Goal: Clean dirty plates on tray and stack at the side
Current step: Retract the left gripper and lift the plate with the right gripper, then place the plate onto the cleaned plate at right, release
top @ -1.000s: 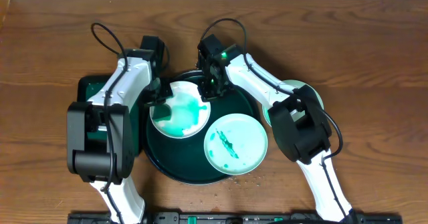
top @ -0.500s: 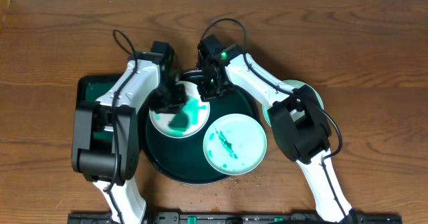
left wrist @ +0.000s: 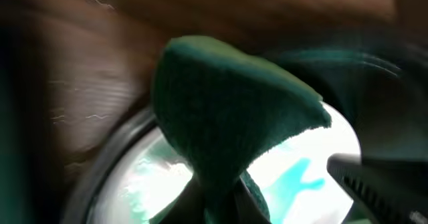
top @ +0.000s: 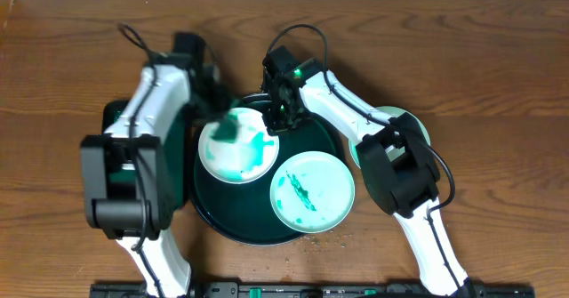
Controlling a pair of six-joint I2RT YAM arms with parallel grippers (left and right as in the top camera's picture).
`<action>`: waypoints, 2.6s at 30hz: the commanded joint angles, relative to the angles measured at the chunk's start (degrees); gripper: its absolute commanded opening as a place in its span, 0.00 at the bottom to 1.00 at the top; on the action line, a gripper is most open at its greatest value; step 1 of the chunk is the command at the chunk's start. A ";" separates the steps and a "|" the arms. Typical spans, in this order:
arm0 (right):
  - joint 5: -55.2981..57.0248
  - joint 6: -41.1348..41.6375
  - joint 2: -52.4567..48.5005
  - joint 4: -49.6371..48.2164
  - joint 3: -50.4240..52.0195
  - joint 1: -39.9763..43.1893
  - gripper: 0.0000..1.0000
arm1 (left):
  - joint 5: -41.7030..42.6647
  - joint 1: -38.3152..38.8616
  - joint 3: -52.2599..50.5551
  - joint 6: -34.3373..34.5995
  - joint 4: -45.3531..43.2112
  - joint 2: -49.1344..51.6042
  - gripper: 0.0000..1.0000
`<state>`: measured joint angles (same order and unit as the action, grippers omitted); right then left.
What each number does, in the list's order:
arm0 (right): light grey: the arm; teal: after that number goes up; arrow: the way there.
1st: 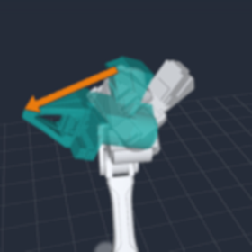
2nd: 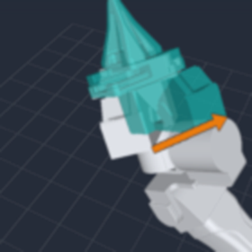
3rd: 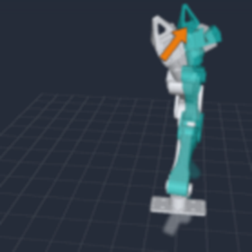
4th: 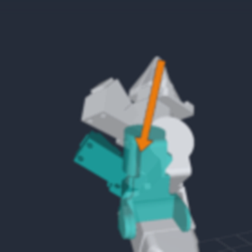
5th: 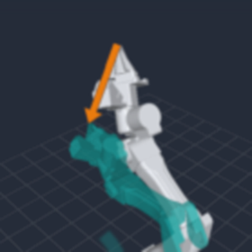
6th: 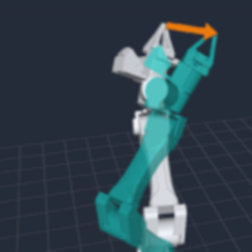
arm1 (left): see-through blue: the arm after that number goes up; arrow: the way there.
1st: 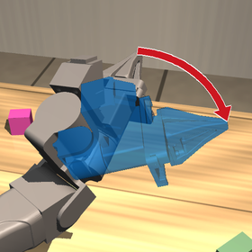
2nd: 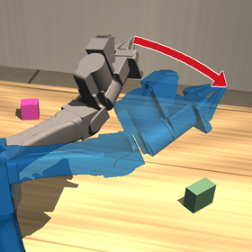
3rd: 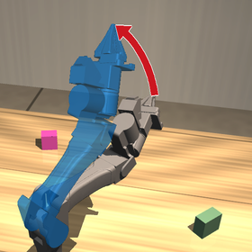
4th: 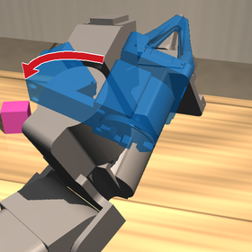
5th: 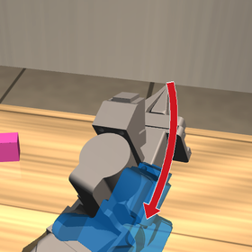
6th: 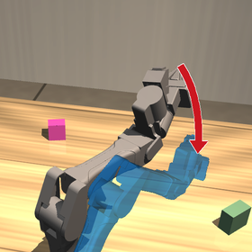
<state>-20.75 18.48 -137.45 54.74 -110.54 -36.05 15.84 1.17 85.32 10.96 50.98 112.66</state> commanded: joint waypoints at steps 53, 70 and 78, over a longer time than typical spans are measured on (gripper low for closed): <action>110.07 -8.92 23.02 -0.15 1.55 -29.40 0.01 | -7.80 -15.74 17.92 1.79 19.45 -0.92 0.07; 20.35 -7.02 26.60 2.49 1.55 -6.91 0.01 | -7.80 -15.72 17.92 1.79 19.47 -0.90 0.07; 5.22 -8.04 34.69 9.73 1.55 13.75 0.01 | -7.80 -15.72 17.88 1.79 19.54 -0.90 0.07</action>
<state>-6.31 10.24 -108.27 61.93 -108.86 -28.29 8.60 -14.52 102.00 12.23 70.28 112.68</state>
